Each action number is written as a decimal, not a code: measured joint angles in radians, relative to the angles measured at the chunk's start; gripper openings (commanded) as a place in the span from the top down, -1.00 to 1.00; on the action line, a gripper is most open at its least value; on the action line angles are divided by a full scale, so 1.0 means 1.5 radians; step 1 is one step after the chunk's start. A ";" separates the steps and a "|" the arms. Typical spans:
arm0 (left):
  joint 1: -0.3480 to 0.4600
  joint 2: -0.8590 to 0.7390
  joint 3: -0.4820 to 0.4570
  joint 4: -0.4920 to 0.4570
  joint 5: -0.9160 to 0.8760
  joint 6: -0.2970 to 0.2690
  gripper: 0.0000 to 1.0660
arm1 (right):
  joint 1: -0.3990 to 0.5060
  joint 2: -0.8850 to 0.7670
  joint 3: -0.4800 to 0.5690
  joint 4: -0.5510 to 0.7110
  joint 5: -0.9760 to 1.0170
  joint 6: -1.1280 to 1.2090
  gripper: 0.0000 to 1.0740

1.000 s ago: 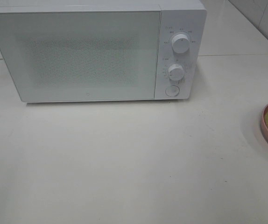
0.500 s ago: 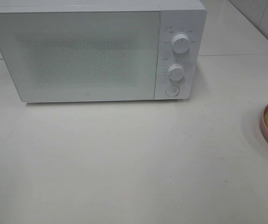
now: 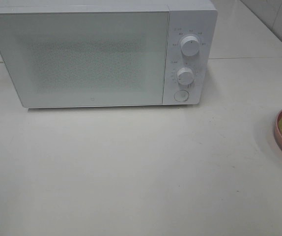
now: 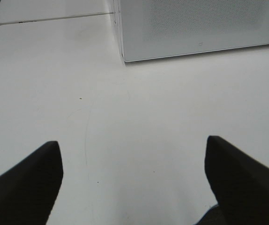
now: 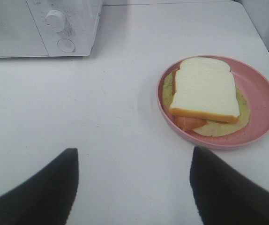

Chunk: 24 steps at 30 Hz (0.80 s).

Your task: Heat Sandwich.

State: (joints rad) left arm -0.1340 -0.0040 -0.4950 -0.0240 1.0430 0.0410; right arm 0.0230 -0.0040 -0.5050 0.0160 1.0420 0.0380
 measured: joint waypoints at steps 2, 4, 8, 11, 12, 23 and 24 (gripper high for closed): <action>0.000 0.000 0.000 0.000 0.000 0.000 -0.43 | 0.000 0.000 0.000 0.000 0.000 0.000 -0.23; 0.000 0.000 0.000 0.000 0.000 0.000 -0.43 | 0.000 0.000 0.000 0.000 0.000 0.000 -0.23; 0.000 0.000 0.000 0.000 0.000 0.000 -0.43 | 0.000 0.000 0.000 0.000 0.000 0.000 -0.23; 0.000 0.000 0.000 0.000 0.000 0.000 -0.43 | 0.000 0.000 0.000 0.000 0.000 0.000 -0.23; 0.000 0.000 0.000 0.000 0.000 0.000 -0.43 | 0.000 0.000 0.000 0.000 0.000 0.000 -0.23; 0.000 0.000 0.000 0.000 0.000 0.000 -0.43 | 0.000 0.000 0.000 0.000 0.000 0.000 -0.23; 0.000 0.000 0.000 0.000 0.000 0.000 -0.43 | 0.000 0.000 0.000 0.000 0.000 0.000 -0.23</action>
State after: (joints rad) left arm -0.1340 -0.0040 -0.4950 -0.0240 1.0430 0.0410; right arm 0.0230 -0.0040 -0.5050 0.0160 1.0420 0.0380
